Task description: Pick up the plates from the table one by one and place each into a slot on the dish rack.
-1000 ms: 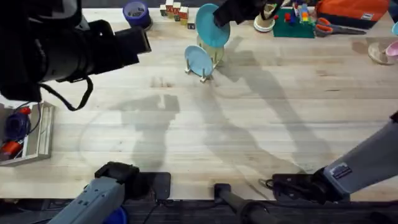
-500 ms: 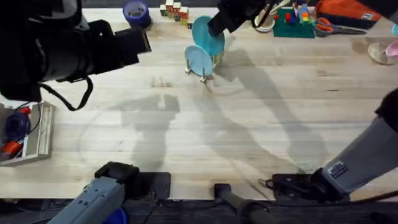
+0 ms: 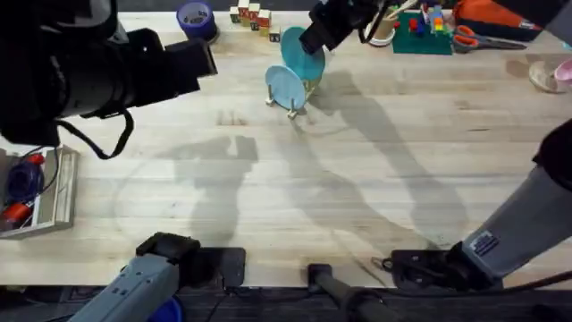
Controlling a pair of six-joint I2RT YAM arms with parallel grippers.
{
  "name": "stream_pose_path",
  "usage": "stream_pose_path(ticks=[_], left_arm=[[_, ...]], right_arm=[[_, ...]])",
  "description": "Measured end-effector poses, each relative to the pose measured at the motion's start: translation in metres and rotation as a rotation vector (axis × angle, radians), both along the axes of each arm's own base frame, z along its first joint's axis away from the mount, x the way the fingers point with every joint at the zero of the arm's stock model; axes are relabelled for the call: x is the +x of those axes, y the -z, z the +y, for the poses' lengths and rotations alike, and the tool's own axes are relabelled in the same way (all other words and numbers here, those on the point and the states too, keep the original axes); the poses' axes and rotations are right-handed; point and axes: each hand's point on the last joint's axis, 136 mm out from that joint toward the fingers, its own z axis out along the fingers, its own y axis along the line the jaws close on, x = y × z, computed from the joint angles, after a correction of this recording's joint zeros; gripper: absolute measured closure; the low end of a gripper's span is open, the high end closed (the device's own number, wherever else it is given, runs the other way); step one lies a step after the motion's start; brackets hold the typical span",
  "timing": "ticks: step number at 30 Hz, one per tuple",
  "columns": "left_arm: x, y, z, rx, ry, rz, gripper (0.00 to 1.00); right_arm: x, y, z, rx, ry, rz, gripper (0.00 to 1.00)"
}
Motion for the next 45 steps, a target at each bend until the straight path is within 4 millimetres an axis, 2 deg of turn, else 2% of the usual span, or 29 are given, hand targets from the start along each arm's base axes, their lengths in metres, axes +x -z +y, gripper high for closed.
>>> stream_pose_path(ticks=[12,23,45], left_arm=[[0.0,0.0,0.0,0.0,0.0,0.0,0.007],[0.0,0.0,0.0,0.0,0.0,0.0,0.007],[0.0,0.0,0.0,0.0,0.0,0.0,0.007]], right_arm=[[-0.003,0.003,0.007,-0.027,-0.024,-0.014,0.968],[-0.001,0.037,0.006,-0.075,-0.018,0.05,0.968],[-0.002,0.039,0.003,-0.1,-0.012,0.052,0.968]])
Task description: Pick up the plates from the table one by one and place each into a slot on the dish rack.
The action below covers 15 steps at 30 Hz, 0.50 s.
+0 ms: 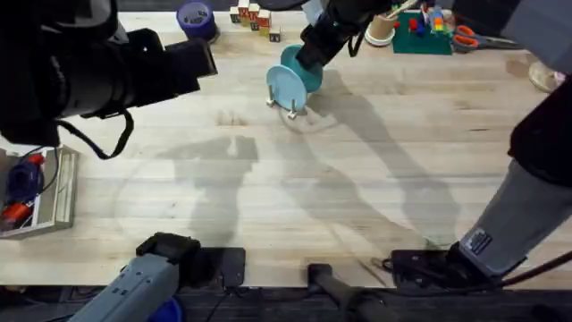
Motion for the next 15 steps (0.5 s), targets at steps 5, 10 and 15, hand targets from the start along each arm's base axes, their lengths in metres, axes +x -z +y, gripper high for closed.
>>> stream_pose_path(ticks=[5,10,15], left_arm=[[0.0,0.0,0.0,0.0,0.0,0.0,0.007],[0.0001,-0.0001,0.0,0.0,0.0,0.0,0.007],[0.0001,0.0,0.0,0.0,0.0,0.0,0.005]], right_arm=[[-0.0001,0.0001,0.0,0.0,0.0,0.0,0.966],[-0.0005,0.0006,-0.0006,-0.003,0.002,0.003,0.87],[-0.0007,0.0007,-0.0008,-0.004,0.001,0.003,0.741]])
